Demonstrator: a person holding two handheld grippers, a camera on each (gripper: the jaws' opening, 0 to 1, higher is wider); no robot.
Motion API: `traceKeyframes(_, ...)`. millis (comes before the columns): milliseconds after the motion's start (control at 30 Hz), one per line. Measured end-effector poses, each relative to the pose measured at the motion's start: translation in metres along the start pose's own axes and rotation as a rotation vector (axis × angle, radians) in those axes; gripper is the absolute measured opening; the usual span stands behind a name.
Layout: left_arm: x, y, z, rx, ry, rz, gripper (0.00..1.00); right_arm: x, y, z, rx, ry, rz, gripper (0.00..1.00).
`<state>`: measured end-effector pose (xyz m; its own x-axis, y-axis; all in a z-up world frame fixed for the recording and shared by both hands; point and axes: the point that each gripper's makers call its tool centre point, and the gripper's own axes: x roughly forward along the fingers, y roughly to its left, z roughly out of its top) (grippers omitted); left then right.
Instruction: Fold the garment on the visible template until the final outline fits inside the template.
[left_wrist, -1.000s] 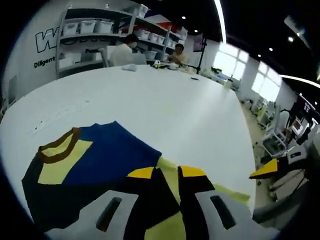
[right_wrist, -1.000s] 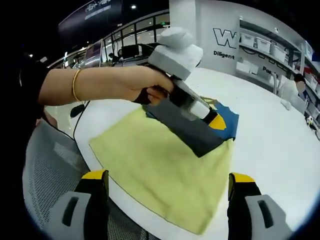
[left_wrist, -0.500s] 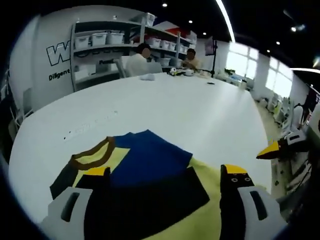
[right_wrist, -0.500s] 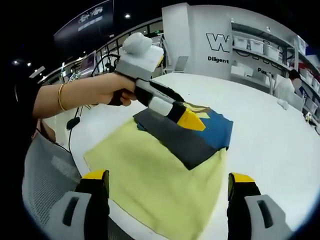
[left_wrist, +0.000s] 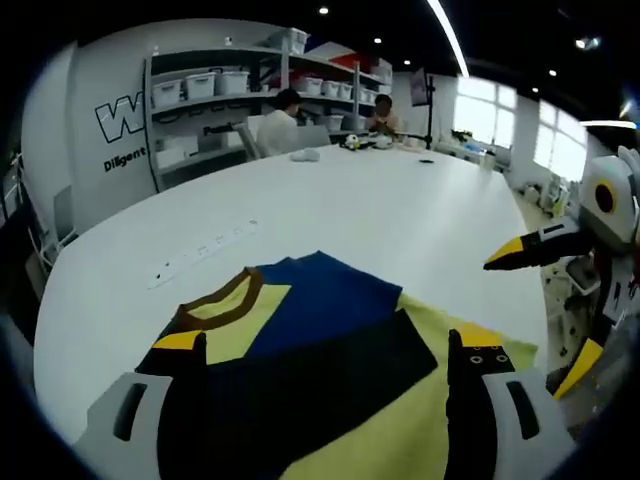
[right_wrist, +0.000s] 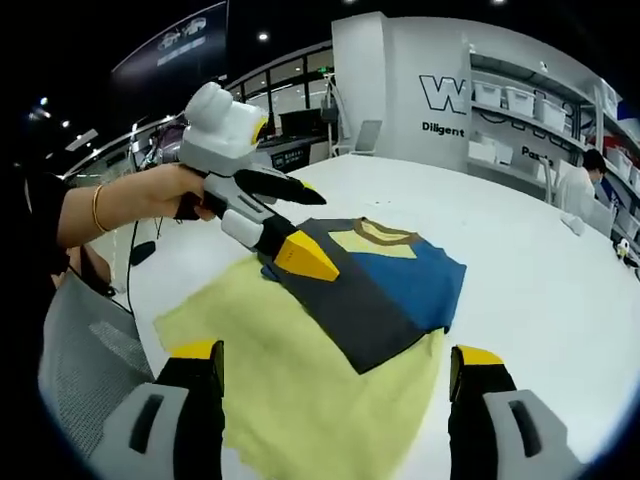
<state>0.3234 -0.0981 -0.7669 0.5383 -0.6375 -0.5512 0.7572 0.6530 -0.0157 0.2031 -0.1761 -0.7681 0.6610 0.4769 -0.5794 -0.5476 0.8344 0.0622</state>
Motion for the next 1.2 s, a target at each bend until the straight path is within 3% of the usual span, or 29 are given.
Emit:
traceKeyframes(267,-0.016,0.011,-0.004,0.004,-0.017,0.025,0.99,0.013,-0.010,0.010,0.003,-0.016,0.015,0.79)
traceKeyframes(333,-0.022,0.020,-0.011,0.028,-0.006,0.050,0.99,0.020,-0.015,0.009,0.002,0.003,0.015,0.78)
traceKeyframes(600,-0.041,0.042,-0.035,0.000,-0.005,0.090,0.99,0.037,-0.024,0.005,-0.004,0.033,0.021,0.69)
traceKeyframes(767,-0.054,0.055,-0.057,-0.063,-0.012,0.100,0.99,0.045,-0.030,0.008,-0.004,0.033,0.018,0.64)
traceKeyframes(967,-0.068,0.075,-0.070,-0.078,-0.036,0.142,0.97,0.055,-0.035,0.006,0.002,0.045,0.023,0.61)
traceKeyframes(1200,-0.080,0.099,-0.091,-0.094,-0.025,0.204,0.86,0.069,-0.035,-0.002,0.005,0.074,0.035,0.59)
